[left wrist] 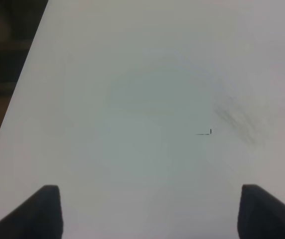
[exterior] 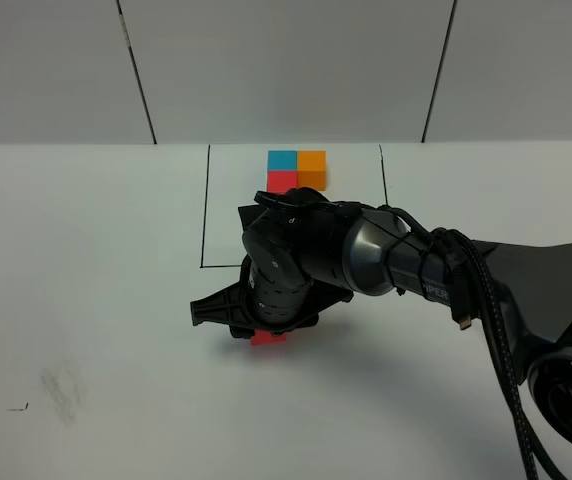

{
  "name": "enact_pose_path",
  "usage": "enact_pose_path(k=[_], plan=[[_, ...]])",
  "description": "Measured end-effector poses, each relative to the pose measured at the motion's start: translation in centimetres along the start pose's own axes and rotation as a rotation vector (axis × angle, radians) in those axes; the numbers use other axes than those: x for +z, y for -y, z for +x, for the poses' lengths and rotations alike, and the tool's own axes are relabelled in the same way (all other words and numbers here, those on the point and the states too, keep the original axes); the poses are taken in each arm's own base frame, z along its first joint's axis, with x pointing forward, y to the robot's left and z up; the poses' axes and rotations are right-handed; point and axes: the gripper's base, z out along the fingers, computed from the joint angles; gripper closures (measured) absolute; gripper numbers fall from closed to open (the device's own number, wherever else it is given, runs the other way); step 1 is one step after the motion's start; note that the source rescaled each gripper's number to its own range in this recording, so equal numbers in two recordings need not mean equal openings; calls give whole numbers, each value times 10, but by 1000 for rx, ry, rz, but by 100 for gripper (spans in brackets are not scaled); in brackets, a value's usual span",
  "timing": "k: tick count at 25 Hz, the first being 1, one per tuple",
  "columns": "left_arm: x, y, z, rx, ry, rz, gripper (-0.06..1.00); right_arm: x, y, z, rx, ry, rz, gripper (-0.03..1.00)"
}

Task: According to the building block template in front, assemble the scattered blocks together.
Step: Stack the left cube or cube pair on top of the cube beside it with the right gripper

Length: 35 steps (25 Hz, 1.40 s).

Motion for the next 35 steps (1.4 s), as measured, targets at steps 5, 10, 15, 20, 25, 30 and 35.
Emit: enact_pose_path(k=[5, 10, 15, 20, 25, 30, 35], plan=[[0, 0, 0, 0, 0, 0, 36, 0, 3, -2, -1, 6, 6, 97], [0, 0, 0, 0, 0, 0, 36, 1, 10, -6, 11, 9, 15, 97], [0, 0, 0, 0, 0, 0, 36, 2, 11, -7, 4, 13, 24, 97], [0, 0, 0, -1, 0, 0, 36, 13, 18, -3, 15, -20, 45, 97], [0, 0, 0, -1, 0, 0, 36, 19, 18, -1, 24, -31, 38, 97], [0, 0, 0, -2, 0, 0, 36, 27, 17, 2, 15, -52, 28, 97], [0, 0, 0, -2, 0, 0, 36, 27, 17, 2, -2, -55, 25, 97]])
